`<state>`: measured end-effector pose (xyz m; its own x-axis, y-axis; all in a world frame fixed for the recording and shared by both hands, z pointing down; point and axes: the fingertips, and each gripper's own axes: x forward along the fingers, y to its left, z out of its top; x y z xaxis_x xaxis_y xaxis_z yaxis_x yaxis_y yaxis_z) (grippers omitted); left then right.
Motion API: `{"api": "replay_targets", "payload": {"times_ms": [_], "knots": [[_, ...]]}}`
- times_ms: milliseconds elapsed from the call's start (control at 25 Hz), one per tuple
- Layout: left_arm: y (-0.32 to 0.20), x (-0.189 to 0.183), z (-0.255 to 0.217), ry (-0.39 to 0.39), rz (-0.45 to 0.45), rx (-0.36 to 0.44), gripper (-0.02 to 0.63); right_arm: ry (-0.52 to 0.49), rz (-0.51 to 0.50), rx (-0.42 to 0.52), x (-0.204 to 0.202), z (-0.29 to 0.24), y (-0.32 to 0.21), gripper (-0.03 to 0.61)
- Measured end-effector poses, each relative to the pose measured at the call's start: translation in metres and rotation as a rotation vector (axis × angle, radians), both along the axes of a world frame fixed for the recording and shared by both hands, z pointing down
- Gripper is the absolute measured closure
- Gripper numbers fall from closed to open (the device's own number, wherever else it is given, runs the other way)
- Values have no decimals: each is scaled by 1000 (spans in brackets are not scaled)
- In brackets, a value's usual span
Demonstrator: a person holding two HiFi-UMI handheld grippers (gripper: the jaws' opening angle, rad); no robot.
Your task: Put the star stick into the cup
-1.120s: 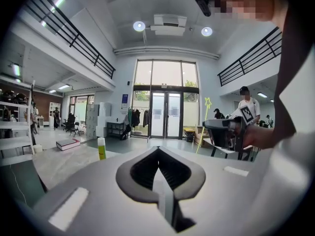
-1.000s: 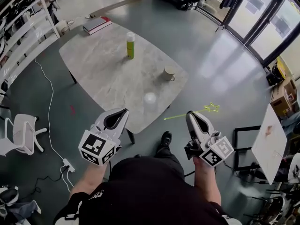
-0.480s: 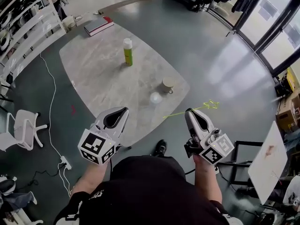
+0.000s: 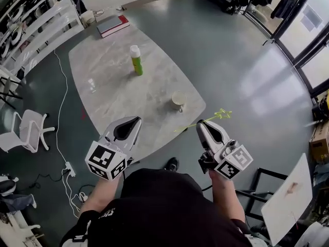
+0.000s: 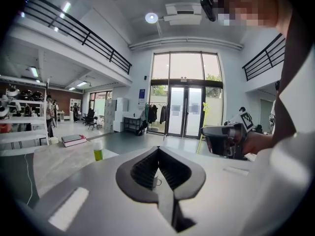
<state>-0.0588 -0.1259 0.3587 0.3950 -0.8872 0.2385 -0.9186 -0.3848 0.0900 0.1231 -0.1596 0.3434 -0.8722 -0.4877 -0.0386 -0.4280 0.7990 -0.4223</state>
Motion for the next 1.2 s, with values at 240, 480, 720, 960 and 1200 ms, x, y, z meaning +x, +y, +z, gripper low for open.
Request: {"api": "replay_targets", "payload": {"times_ms": [240,480,720,960,1200], "knots": [[-13,30,9,13,-19,-20,611,19,-74,-32,11,20,-10,549],[-22,38,12,3,-21,-25,611,12,-68,-61,21,32,-23,551],[-44,38,14,-3,-10,-29,611,20,-41,-64,22,31,-52,551],[-68,27,18,9,13,-24,611,37,-15,-61,9,30,-83,550],[-87,22,32,25,38,-42,611,71,-5,-78,-5,44,-107,551]]}}
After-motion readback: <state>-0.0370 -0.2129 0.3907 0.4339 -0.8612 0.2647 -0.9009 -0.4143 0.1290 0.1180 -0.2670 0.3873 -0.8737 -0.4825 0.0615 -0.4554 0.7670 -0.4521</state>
